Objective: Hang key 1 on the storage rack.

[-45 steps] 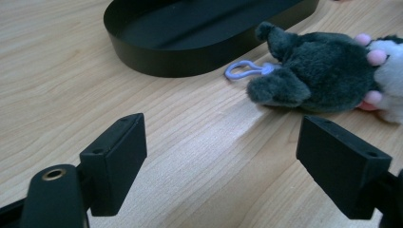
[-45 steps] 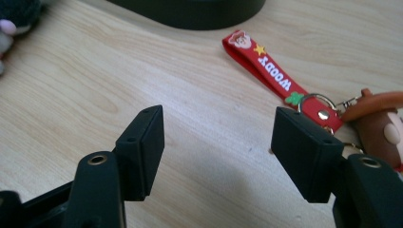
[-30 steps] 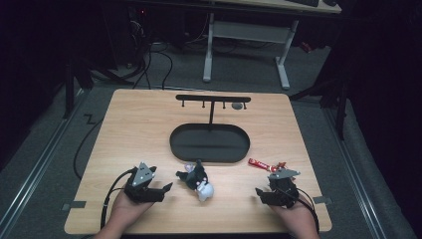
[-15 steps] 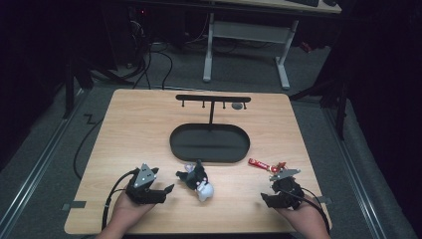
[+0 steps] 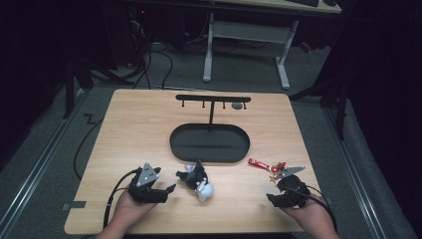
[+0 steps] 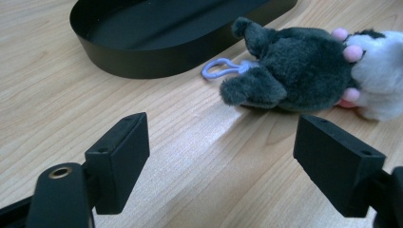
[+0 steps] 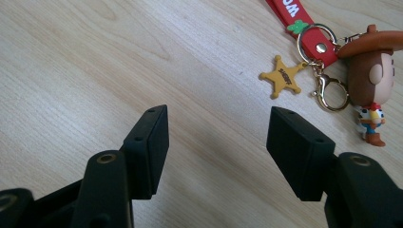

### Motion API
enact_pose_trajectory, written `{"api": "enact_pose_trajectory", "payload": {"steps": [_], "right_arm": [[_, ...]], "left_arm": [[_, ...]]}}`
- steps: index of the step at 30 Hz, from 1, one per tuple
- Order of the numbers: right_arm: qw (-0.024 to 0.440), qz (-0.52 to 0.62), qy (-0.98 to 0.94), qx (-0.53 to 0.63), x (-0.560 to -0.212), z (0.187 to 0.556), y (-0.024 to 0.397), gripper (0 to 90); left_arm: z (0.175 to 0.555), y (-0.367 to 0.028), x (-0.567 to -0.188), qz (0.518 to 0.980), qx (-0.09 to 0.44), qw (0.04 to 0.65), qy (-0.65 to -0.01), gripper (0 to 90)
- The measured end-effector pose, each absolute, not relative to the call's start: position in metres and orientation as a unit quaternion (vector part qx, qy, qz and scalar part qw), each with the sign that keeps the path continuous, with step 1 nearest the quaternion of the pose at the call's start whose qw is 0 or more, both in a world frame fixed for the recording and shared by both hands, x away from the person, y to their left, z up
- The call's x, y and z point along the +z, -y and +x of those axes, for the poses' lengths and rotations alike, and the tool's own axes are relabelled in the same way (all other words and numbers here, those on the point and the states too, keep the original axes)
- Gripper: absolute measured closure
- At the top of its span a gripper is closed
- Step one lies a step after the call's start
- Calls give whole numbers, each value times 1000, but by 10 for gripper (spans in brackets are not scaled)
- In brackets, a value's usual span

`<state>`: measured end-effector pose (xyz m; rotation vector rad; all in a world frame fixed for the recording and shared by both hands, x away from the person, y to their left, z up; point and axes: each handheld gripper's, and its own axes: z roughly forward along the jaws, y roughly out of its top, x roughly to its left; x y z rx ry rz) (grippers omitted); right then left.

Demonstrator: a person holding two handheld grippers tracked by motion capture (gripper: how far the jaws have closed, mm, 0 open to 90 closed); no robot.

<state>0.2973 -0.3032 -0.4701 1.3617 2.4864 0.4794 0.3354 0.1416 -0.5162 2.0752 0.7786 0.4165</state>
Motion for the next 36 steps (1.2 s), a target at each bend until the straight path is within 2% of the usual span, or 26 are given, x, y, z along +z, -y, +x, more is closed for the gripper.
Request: {"api": "enact_pose_trajectory", "payload": {"steps": [10, 19, 36], "right_arm": [[143, 456, -869, 130, -463, 311, 306, 423], [140, 493, -851, 116, -460, 330, 325, 408], [120, 527, -835, 102, -465, 358, 340, 424]], "left_arm": [[334, -143, -515, 832, 167, 429, -309, 205], [332, -143, -515, 835, 163, 430, -303, 208], [333, -142, -513, 836, 160, 430, -300, 228]]}}
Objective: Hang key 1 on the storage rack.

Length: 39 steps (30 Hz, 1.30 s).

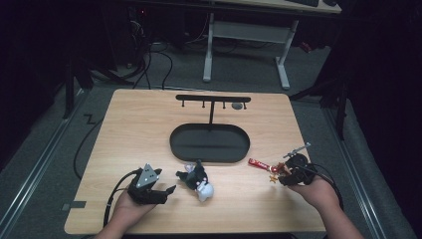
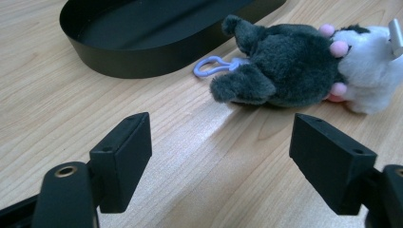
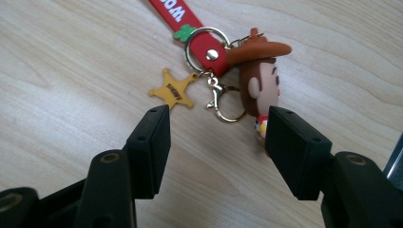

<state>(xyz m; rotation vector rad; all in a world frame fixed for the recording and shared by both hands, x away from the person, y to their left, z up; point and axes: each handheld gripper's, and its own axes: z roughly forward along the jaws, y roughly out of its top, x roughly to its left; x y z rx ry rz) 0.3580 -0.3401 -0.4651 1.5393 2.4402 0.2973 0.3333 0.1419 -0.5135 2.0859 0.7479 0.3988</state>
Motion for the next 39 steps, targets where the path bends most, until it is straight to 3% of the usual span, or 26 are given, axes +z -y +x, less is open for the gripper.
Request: {"api": "enact_pose_trajectory", "payload": {"steps": [6, 17, 31, 39], "right_arm": [[110, 531, -834, 99, -468, 369, 343, 436], [99, 544, -829, 84, -476, 392, 352, 539], [87, 550, -827, 72, -487, 401, 355, 581], [69, 548, -830, 80, -488, 405, 356, 663]], "left_arm": [[333, -142, -513, 835, 161, 432, -299, 233], [334, -142, -515, 840, 158, 425, -298, 235], [333, -141, -516, 843, 156, 423, -294, 241], [333, -140, -517, 844, 156, 421, -293, 244]]}}
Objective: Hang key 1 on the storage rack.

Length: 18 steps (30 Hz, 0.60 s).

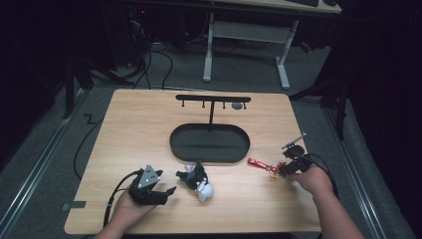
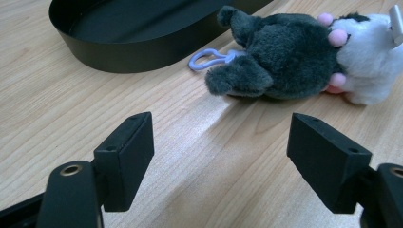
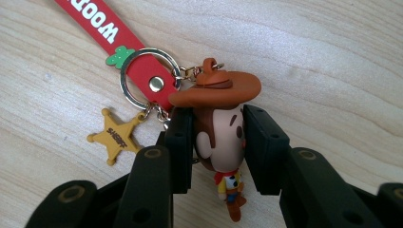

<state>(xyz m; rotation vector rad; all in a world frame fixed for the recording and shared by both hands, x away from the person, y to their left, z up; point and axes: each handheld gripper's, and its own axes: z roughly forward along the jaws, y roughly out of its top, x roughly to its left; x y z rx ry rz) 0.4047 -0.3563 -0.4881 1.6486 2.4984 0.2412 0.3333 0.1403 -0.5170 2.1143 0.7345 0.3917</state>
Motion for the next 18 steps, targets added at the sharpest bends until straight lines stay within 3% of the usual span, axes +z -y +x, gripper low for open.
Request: {"api": "enact_pose_trajectory", "payload": {"steps": [6, 18], "right_arm": [[71, 538, -837, 69, -481, 400, 351, 665], [59, 525, -845, 87, -433, 377, 338, 667]], "left_arm": [[333, -140, -517, 844, 157, 422, -294, 246], [333, -140, -516, 845, 157, 421, -291, 249]]}}
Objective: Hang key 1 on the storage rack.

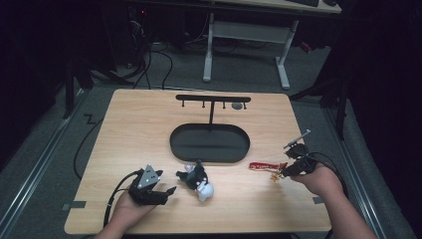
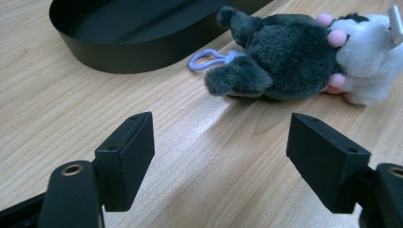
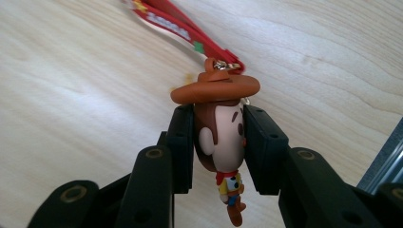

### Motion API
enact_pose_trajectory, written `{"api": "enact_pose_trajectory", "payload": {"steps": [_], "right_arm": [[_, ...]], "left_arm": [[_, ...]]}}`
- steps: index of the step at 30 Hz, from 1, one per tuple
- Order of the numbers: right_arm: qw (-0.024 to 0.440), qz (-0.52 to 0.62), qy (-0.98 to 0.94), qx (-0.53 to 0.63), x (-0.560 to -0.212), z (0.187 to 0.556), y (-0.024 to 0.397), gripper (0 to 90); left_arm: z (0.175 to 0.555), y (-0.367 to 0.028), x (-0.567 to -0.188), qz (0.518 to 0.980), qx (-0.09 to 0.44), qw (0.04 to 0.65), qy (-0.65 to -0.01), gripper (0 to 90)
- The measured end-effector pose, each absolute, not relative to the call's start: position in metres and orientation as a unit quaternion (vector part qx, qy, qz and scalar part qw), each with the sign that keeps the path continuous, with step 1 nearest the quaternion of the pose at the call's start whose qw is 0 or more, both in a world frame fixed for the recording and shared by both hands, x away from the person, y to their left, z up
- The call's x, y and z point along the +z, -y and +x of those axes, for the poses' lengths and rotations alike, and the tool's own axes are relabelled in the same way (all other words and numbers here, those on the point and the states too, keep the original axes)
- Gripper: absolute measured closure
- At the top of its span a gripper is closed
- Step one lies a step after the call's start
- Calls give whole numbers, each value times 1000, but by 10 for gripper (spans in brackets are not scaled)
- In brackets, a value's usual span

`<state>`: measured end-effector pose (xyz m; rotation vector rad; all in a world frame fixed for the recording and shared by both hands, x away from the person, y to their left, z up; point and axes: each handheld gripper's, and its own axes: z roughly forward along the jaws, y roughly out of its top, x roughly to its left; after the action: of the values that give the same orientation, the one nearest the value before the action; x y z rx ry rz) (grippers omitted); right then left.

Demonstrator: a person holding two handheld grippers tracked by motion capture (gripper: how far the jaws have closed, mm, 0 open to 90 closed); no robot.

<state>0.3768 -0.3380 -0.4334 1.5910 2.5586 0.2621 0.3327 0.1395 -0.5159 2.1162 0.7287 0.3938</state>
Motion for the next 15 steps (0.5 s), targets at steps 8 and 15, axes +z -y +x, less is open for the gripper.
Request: {"api": "enact_pose_trajectory", "payload": {"steps": [8, 15], "right_arm": [[53, 524, -844, 105, -408, 367, 326, 672], [65, 515, -847, 114, -384, 367, 316, 673]], "left_arm": [[333, -139, -516, 844, 156, 423, -291, 255], [332, -140, -515, 843, 155, 424, -292, 263]]}}
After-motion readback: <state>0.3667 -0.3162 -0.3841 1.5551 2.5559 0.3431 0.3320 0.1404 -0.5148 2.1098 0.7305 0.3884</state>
